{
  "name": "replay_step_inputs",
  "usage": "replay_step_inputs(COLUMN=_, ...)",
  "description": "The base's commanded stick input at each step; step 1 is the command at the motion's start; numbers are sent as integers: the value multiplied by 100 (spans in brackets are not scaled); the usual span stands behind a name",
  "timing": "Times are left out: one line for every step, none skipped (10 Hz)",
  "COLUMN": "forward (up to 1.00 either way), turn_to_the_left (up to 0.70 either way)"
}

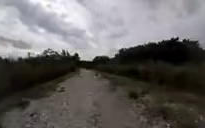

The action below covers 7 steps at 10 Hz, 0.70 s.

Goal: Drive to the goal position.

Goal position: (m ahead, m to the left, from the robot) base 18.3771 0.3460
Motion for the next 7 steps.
replay_step_inputs(forward=85, turn_to_the_left=34)
replay_step_inputs(forward=85, turn_to_the_left=32)
replay_step_inputs(forward=85, turn_to_the_left=22)
replay_step_inputs(forward=85, turn_to_the_left=6)
replay_step_inputs(forward=85, turn_to_the_left=0)
replay_step_inputs(forward=85, turn_to_the_left=0)
replay_step_inputs(forward=85, turn_to_the_left=0)
